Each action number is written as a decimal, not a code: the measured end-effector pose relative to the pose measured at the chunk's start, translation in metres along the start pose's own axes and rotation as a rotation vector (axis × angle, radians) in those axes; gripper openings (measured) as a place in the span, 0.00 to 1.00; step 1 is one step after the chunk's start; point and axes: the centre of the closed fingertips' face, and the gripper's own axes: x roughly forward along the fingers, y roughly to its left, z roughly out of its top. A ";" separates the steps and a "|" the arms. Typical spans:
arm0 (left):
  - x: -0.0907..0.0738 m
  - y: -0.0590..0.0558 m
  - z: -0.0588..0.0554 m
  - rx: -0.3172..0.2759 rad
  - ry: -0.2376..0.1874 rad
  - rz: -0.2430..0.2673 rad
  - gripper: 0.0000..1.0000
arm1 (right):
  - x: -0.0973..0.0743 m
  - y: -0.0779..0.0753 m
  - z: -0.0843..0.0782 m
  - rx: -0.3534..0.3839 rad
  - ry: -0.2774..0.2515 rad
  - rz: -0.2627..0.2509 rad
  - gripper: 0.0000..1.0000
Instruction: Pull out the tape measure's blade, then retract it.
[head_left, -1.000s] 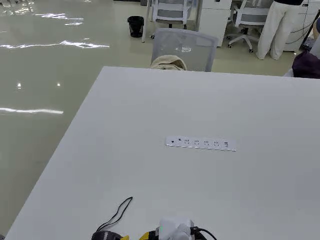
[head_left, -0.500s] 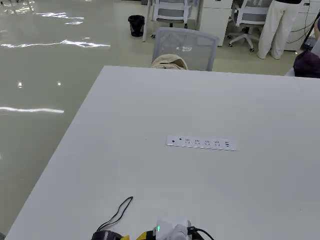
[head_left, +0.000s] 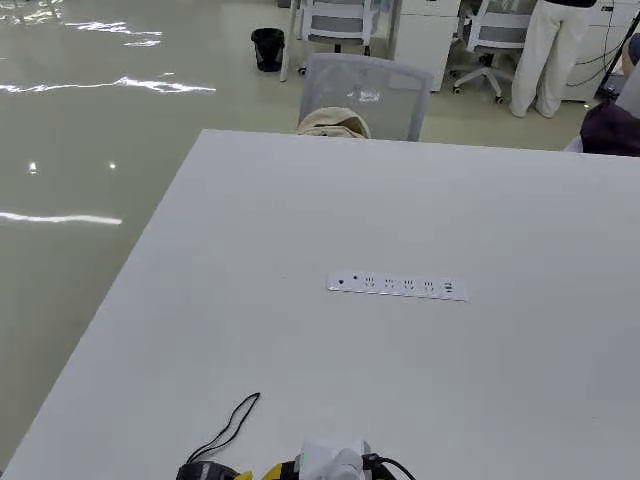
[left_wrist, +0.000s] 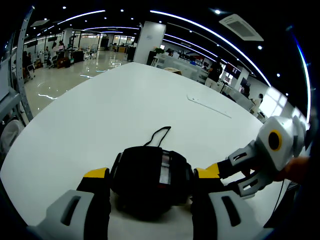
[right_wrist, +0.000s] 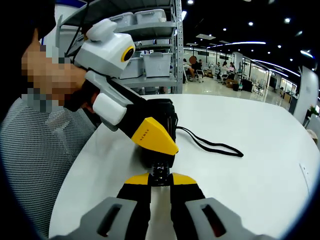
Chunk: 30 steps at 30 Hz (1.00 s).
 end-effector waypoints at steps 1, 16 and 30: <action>0.000 0.000 0.000 0.000 0.001 -0.001 0.63 | 0.001 0.000 0.000 0.001 0.000 0.001 0.12; 0.000 0.000 0.000 -0.001 0.002 -0.002 0.63 | 0.007 0.000 0.003 0.000 -0.003 0.003 0.12; 0.000 0.001 0.000 -0.010 0.001 -0.006 0.63 | 0.010 0.000 0.005 -0.007 -0.003 0.009 0.12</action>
